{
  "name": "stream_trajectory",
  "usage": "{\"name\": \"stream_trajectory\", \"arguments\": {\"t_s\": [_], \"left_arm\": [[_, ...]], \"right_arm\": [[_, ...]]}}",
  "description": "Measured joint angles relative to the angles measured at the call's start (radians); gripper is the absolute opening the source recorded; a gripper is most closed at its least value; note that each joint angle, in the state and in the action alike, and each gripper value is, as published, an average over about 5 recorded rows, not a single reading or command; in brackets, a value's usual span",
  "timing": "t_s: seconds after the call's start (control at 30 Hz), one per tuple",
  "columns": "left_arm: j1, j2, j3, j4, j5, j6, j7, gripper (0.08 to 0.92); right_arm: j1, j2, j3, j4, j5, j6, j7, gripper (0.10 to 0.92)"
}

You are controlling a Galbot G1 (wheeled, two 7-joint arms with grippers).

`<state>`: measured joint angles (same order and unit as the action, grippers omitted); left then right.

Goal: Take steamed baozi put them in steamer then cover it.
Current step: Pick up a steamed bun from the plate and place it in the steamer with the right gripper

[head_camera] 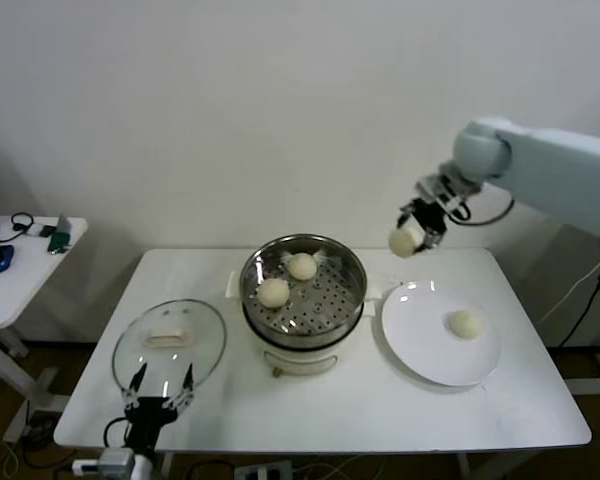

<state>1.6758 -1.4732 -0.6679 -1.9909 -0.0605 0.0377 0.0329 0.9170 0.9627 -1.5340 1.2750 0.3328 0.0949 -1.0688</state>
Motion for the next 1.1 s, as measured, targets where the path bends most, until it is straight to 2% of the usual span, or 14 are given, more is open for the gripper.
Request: {"name": "stream_trajectory", "arguments": {"t_s": [0.43, 1.1], "left_arm": [[-0.001, 0.002, -0.025, -0.020, -0.006, 0.002, 0.000, 0.823], [0.007, -0.005, -0.026, -0.029, -0.003, 0.000, -0.001, 0.823]], "right_arm": [[-0.021, 0.232, -0.002, 0.151, -0.122, 0.105, 0.024, 0.662], [-0.228, 0.351, -0.030, 0.110, -0.296, 0.140, 0.075, 0.687]]}}
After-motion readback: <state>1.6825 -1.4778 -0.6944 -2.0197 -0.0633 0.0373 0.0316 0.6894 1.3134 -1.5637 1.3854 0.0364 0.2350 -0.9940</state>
